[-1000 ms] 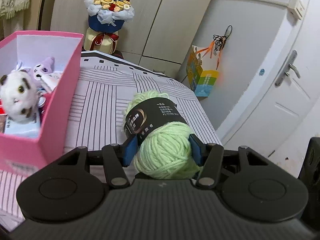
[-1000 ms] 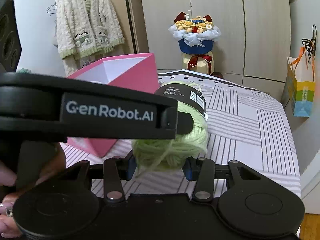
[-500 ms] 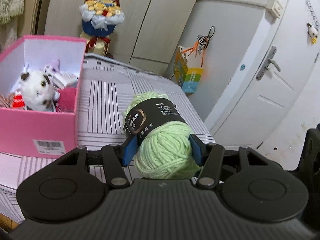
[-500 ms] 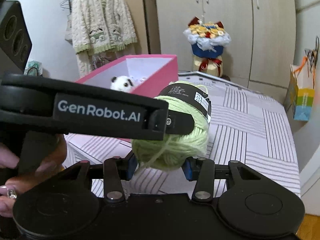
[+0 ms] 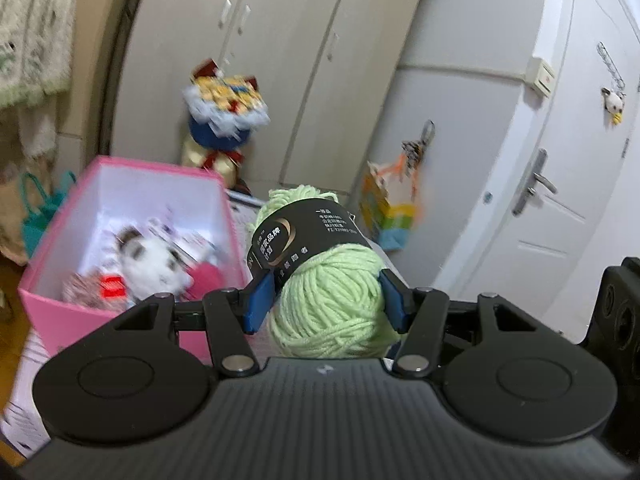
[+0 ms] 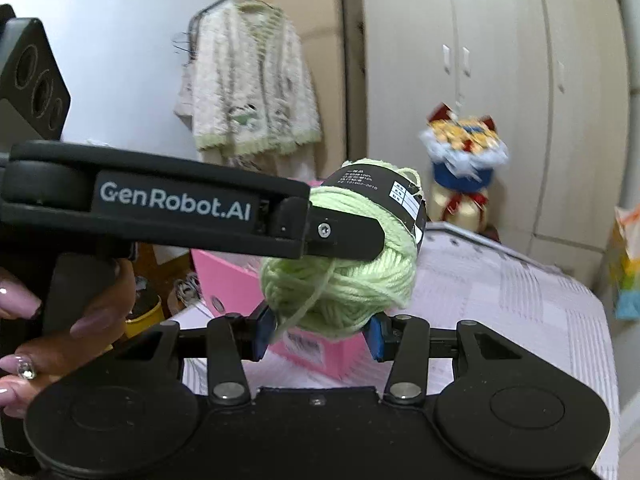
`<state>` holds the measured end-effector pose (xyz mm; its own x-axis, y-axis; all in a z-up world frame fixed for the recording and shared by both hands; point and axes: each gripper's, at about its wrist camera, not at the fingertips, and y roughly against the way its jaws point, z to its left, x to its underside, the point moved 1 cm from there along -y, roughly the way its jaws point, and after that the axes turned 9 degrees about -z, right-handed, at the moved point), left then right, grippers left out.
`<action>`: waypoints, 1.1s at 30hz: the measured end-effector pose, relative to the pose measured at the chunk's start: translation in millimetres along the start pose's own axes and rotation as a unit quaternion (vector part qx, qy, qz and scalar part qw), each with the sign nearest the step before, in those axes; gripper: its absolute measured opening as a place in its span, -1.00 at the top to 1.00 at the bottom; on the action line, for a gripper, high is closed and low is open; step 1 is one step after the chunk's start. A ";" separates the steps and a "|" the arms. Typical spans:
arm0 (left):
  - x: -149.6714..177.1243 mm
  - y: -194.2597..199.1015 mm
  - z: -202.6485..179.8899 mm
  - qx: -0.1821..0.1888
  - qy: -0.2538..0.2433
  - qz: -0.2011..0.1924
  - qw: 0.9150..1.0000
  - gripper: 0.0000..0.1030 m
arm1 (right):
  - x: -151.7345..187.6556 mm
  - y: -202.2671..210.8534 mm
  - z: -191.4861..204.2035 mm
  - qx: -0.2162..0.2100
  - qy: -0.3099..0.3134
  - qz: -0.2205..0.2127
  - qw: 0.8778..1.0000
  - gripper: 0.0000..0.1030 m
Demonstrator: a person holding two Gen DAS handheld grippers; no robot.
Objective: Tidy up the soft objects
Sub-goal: 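Carry the yarn ball over the pink shoebox with the left gripper, then lower the yarn ball into the shoebox and open the left gripper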
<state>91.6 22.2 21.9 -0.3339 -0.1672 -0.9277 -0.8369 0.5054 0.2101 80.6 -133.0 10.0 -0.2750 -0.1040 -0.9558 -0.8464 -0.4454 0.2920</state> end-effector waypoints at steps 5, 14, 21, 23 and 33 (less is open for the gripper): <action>-16.6 6.7 23.5 -0.032 -0.012 -0.026 0.999 -0.08 | -14.2 -29.8 16.1 -0.027 0.009 -0.019 0.999 0.01; -47.3 -18.3 78.6 -0.077 -0.017 -0.025 0.997 -0.08 | -28.7 -94.1 30.2 -0.059 -0.019 -0.024 0.998 0.01; -59.9 -59.5 121.9 -0.108 -0.016 0.001 0.994 -0.07 | -36.7 -154.8 12.8 -0.090 -0.105 0.021 0.990 0.01; -61.0 -70.5 133.9 -0.112 -0.014 0.008 0.994 -0.07 | -38.0 -171.2 10.1 -0.094 -0.120 0.036 0.988 0.01; -59.8 -104.0 185.6 -0.106 0.043 0.051 0.992 -0.05 | -40.7 -226.0 7.3 -0.088 -0.085 0.122 0.985 0.01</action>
<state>279.1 136.7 -1.8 -0.4504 -0.2010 -0.8699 -0.8661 0.3349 0.3710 279.7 -21.6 -16.8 -0.5444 -0.0835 -0.8347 -0.6583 -0.5742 0.4868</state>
